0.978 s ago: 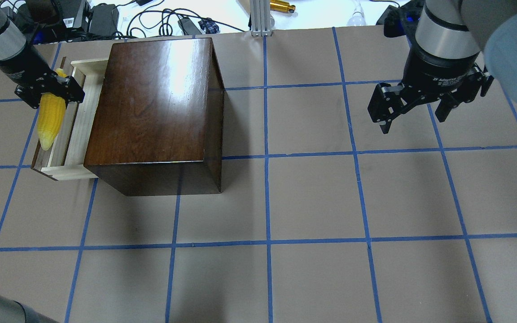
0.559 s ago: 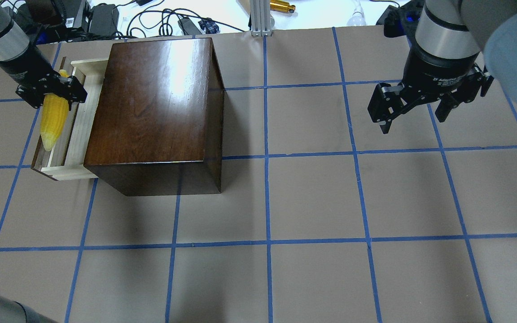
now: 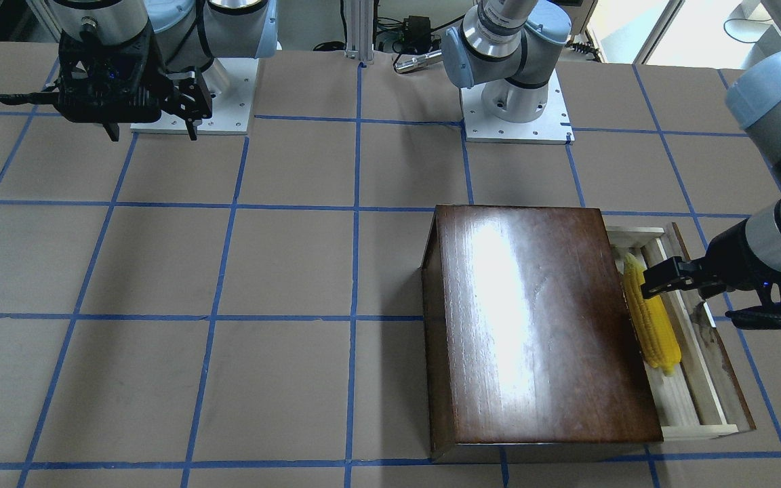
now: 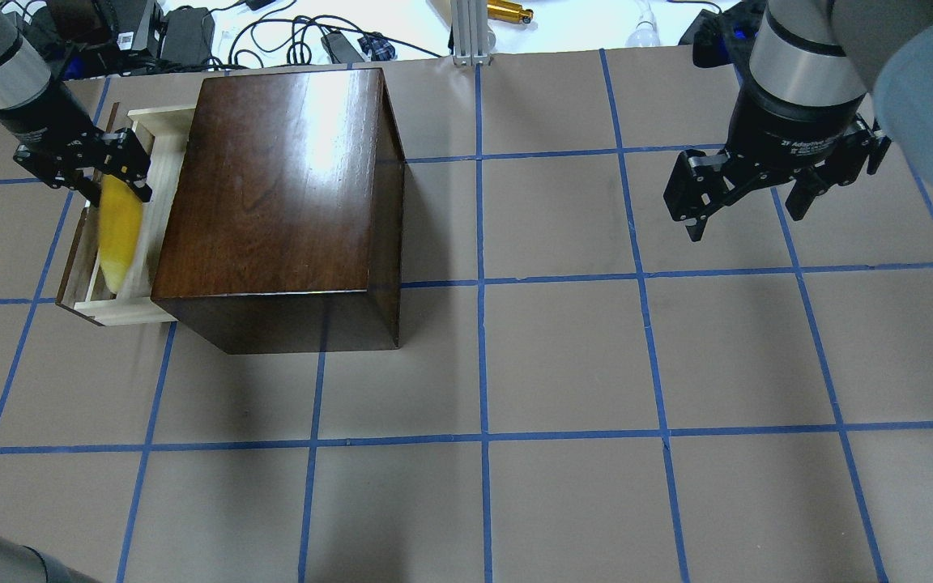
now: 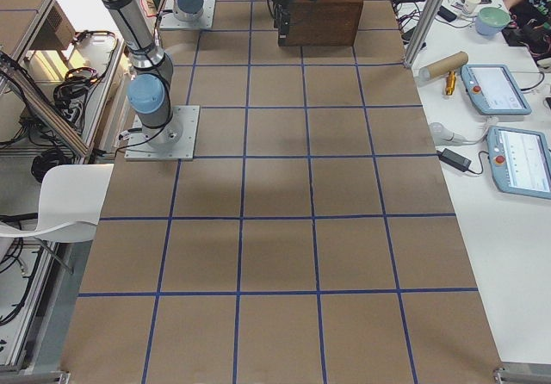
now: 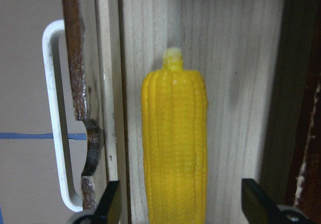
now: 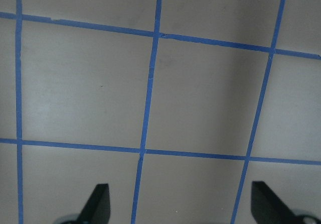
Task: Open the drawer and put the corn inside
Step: 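Carry the corn over the open drawer and lower it inside, then open the left gripper and raise it away from the drawer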
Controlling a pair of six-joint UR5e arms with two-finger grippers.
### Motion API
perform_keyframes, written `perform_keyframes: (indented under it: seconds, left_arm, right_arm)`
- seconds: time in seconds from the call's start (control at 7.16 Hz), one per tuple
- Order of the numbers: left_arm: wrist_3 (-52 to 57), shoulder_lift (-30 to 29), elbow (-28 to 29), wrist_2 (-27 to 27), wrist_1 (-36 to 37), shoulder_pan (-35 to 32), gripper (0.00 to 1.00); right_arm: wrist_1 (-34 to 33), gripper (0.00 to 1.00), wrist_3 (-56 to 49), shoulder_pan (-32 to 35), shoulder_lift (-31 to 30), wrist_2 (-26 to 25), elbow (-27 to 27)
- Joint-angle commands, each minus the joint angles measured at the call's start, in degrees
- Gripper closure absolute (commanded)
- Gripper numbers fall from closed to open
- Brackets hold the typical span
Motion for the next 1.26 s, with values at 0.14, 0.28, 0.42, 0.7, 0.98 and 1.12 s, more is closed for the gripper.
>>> perform_keyframes:
  seconds: [0.14, 0.28, 0.42, 0.7, 0.98, 1.12]
  left_arm:
    - [-3.48, 6.91, 1.23, -1.43, -5.51, -5.07, 0.0]
    - [-9.07, 8.94, 1.84, -0.83, -6.74, -9.46, 0.0]
    - [-12.0, 10.79, 2.11, -1.0, -7.11, -12.64, 0.0]
    - [-18.23, 14.66, 1.59, -0.3, -10.87, -18.97, 0.0]
    - [-21.95, 16.86, -0.69, 0.32, -11.86, -22.5, 0.0]
    - [-21.79, 17.57, -1.31, -0.03, -11.85, -22.6, 0.0]
  right_arm:
    - [0.0, 0.0, 0.0, 0.0, -0.05, 0.0, 0.0]
    - [0.0, 0.0, -0.09, 0.0, -0.05, 0.09, 0.0]
    - [0.0, 0.0, -0.09, 0.0, 0.04, 0.09, 0.0]
    - [0.0, 0.0, 0.0, 0.0, 0.04, 0.09, 0.0]
    - [0.0, 0.0, 0.0, 0.0, 0.04, 0.09, 0.0]
    - [0.0, 0.0, 0.0, 0.0, 0.04, 0.09, 0.0]
